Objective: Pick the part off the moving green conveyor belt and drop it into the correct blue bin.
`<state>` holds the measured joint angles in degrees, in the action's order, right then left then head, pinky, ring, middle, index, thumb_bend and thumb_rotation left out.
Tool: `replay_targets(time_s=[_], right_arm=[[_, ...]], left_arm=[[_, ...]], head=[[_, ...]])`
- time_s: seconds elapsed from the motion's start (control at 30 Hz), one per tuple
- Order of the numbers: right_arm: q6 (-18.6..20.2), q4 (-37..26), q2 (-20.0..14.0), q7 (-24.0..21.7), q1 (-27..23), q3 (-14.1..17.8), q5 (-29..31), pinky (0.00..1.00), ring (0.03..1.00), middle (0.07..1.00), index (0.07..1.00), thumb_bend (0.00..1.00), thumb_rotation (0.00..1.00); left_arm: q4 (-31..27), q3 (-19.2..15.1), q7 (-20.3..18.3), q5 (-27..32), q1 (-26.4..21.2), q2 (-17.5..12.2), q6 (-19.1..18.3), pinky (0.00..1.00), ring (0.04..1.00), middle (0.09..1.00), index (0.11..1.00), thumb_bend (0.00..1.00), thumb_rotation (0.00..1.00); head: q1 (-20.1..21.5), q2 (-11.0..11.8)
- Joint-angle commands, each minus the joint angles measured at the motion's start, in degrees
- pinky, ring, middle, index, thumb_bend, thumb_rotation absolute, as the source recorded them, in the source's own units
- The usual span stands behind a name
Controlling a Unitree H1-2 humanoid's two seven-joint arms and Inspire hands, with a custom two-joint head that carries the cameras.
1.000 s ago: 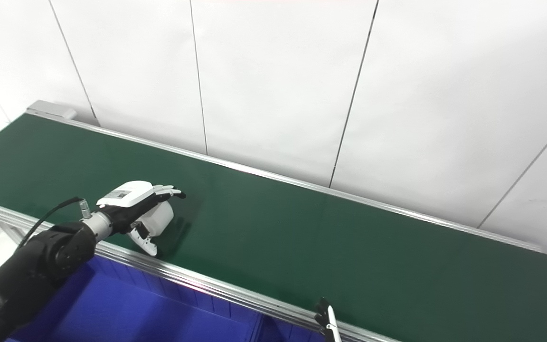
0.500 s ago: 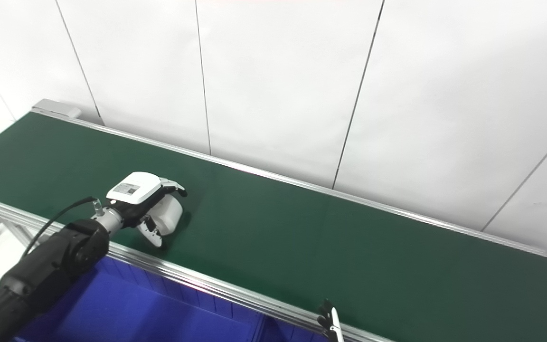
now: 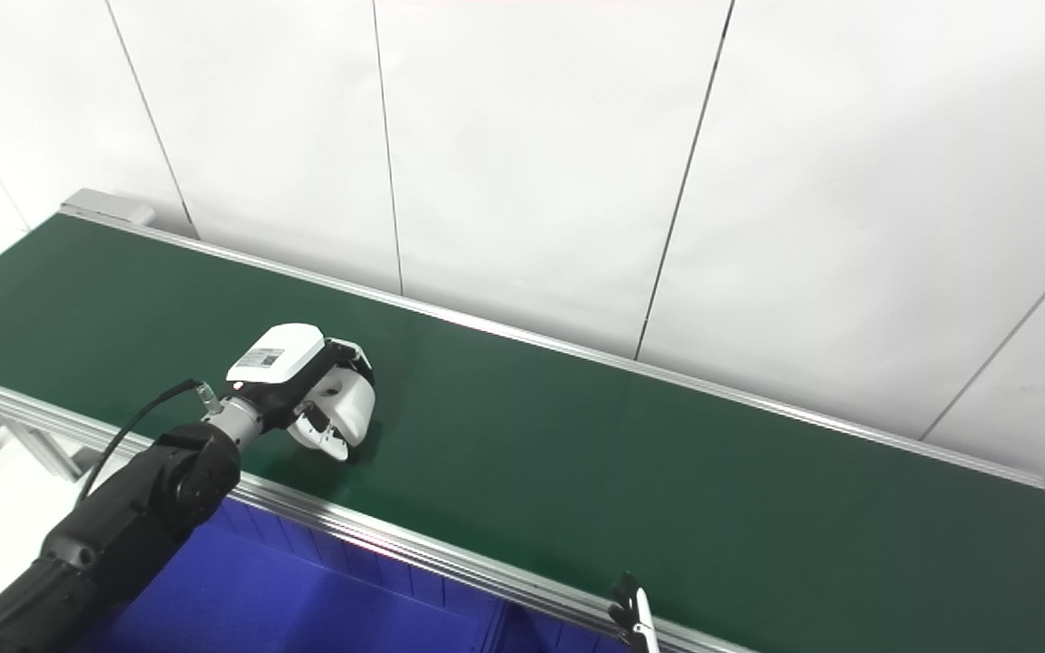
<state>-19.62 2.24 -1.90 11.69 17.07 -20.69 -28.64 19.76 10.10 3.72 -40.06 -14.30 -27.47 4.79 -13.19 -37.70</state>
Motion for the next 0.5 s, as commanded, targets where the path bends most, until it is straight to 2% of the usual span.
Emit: replay_targets(time_s=[0.0,0.13,0.17,0.27,0.4,0.47], right_arm=[[-2.2,-2.1,0.7,0.0,0.3,-0.3,0.2,0.84,0.883,0.926,0.984,0.61,0.39],[-1.5,-3.3,0.9,-0.4,0.9,-0.3,0.5,0.83,0.883,0.926,0.984,0.61,0.38],[-1.1,-3.9,1.0,-0.7,1.2,-0.3,0.6,0.84,0.885,0.926,0.984,0.61,0.38],[0.0,-5.6,1.2,-1.6,1.8,-0.2,0.8,0.85,0.892,0.928,0.984,0.61,0.39],[0.6,-7.2,1.2,-2.2,2.3,0.1,0.3,0.83,0.882,0.923,0.979,0.62,0.38],[0.4,-7.5,1.1,-2.2,2.4,0.4,0.1,0.83,0.872,0.916,0.972,0.64,0.38]], left_arm=[[-4.1,-1.5,1.8,1.2,0.5,-1.2,1.2,0.35,0.378,0.460,0.550,0.49,0.00],[-10.4,-3.3,1.9,4.7,4.2,-1.1,4.2,0.37,0.378,0.470,0.554,0.49,0.00],[-12.6,-3.8,1.9,5.6,5.5,-1.0,4.8,0.39,0.383,0.475,0.554,0.49,0.00],[-19.5,-5.0,0.3,8.3,9.6,-0.4,5.3,0.41,0.395,0.480,0.551,0.49,0.00],[-25.8,-4.9,-0.9,11.2,15.1,0.1,8.8,0.40,0.390,0.490,0.550,0.49,0.00],[-28.5,-4.3,-3.1,12.4,17.7,0.6,8.2,0.43,0.409,0.503,0.532,0.49,0.00]], head=[[0.1,0.0],[0.9,-0.9],[1.9,-2.2],[3.5,-3.7],[5.9,-5.5],[6.7,-6.1]])
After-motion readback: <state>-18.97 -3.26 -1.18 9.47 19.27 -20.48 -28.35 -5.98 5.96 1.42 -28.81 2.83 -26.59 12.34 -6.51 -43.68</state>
